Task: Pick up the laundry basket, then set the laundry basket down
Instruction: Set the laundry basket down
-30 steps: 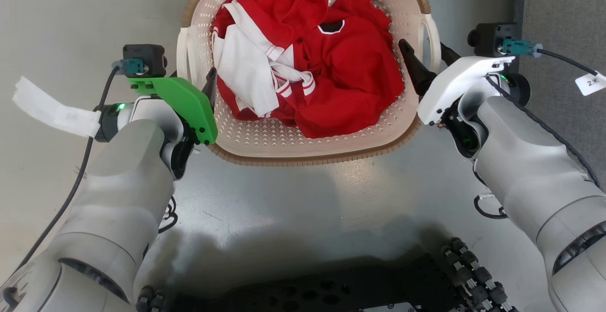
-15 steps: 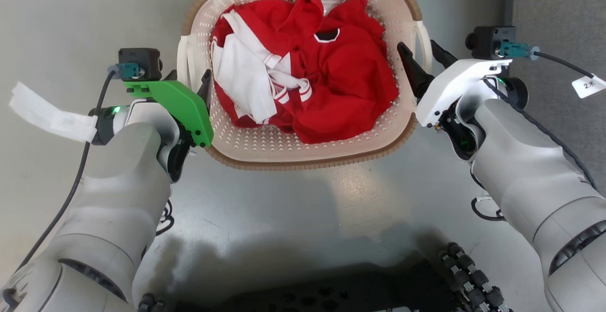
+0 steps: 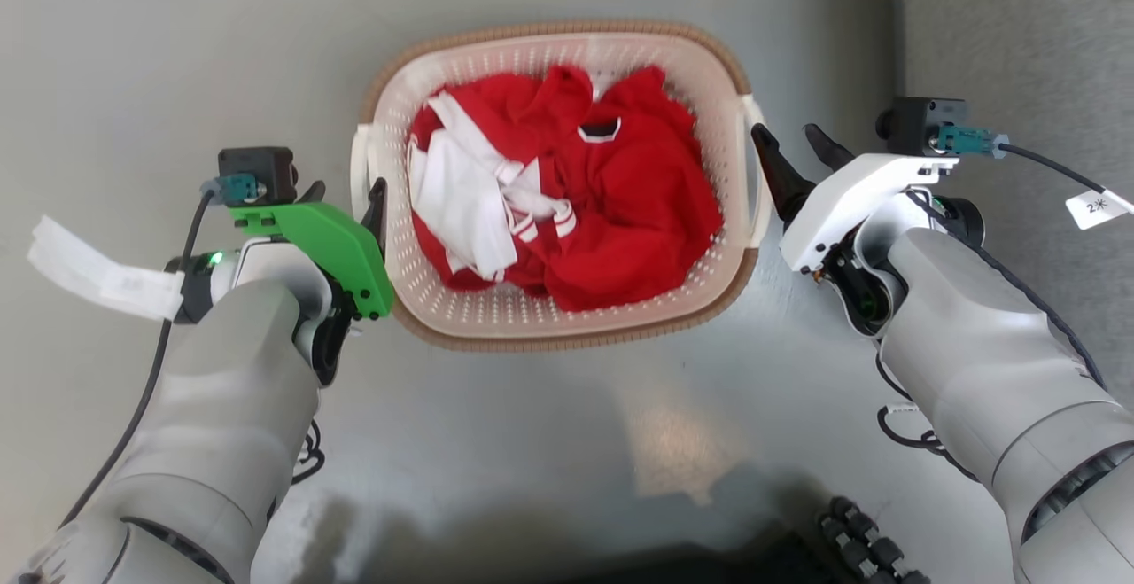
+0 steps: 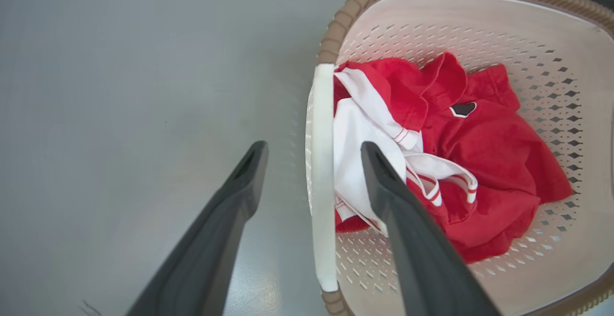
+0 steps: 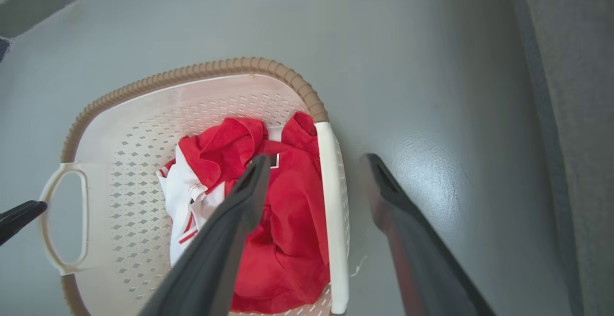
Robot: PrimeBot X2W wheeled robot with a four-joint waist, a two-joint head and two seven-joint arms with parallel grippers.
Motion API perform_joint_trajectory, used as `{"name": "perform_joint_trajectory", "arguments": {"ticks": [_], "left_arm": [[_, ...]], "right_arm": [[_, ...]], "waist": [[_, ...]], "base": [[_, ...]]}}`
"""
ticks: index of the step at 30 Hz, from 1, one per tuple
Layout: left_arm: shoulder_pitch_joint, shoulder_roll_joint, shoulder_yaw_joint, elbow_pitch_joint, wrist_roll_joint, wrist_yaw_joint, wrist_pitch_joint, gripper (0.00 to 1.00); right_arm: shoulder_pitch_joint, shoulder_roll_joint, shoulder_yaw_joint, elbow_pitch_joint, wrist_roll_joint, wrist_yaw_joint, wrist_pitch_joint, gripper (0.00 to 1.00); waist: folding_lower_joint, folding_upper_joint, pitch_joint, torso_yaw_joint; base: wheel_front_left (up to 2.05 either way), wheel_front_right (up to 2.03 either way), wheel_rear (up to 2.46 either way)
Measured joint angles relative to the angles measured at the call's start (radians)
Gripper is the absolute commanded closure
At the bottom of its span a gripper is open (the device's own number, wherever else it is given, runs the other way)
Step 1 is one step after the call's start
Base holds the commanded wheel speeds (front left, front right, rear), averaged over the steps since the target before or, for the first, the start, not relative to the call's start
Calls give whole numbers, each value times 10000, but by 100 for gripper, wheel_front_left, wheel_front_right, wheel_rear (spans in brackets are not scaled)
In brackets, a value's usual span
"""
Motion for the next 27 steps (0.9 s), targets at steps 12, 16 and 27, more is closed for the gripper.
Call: {"name": "perform_joint_trajectory", "arguments": {"ticks": [12,16,27], "left_arm": [[372,0,82,-433,-92,-134,-439,0],[603,2,46,-570,-8,-161,-476,0],[992,265,853,-1615,171,-174,-477,0]], "right_arm": [[58,-552,-274,-709,-309,0,-2,0],[389,-679,-341,-1026,-537,0,-2,0],[1311,-1003,-1174,-1868,-1016,0,-2,0]], "waist": [[0,0,-1572,-42],[0,0,-2108,11],[-1,0,-3461,248]], "base": [[0,0,0],[0,0,0],[0,0,0]]}}
